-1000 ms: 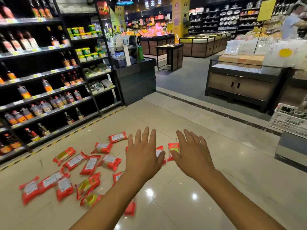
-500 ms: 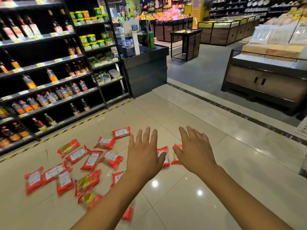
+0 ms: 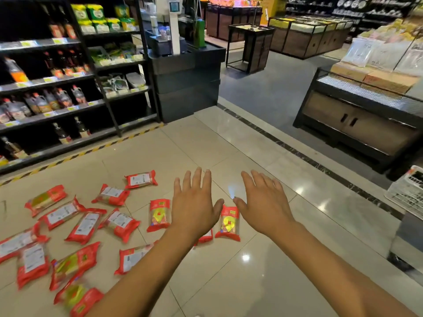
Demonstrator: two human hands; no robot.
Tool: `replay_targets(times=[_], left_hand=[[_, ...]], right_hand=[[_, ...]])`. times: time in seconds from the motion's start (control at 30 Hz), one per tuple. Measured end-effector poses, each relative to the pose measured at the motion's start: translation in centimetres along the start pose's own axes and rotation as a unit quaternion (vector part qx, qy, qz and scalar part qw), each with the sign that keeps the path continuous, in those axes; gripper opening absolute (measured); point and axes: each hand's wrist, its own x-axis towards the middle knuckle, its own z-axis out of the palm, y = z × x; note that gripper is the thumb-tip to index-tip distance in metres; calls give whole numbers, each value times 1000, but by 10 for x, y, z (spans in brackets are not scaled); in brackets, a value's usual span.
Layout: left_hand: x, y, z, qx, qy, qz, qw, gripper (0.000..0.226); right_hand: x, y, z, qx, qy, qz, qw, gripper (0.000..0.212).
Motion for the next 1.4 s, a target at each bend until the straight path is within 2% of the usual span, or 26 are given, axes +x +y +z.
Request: replay_targets(times=[0.33, 0.6, 0.8, 1.13, 1.3, 1.4], left_hand=[[131, -23, 44, -13, -37, -4, 999, 82], [229, -36, 132, -6, -101, -41, 994, 81], [298, -52, 279, -16, -155, -111, 981, 76], [364, -85, 626, -93, -290, -233, 924, 79], [361, -108, 768, -127, -317, -302, 890, 85], [359, -123, 837, -159, -309, -335, 876, 90]], right_hand=[[125, 45, 33, 61, -30, 35, 997, 71], [236, 79, 130, 112, -87, 50, 989, 66], [325, 117, 267, 158, -152, 99, 971, 70], [403, 168, 603, 194, -255, 169, 932, 84], [429, 175, 754, 269, -273, 227, 895, 79], [443, 181, 831, 322, -264, 270, 868, 85]])
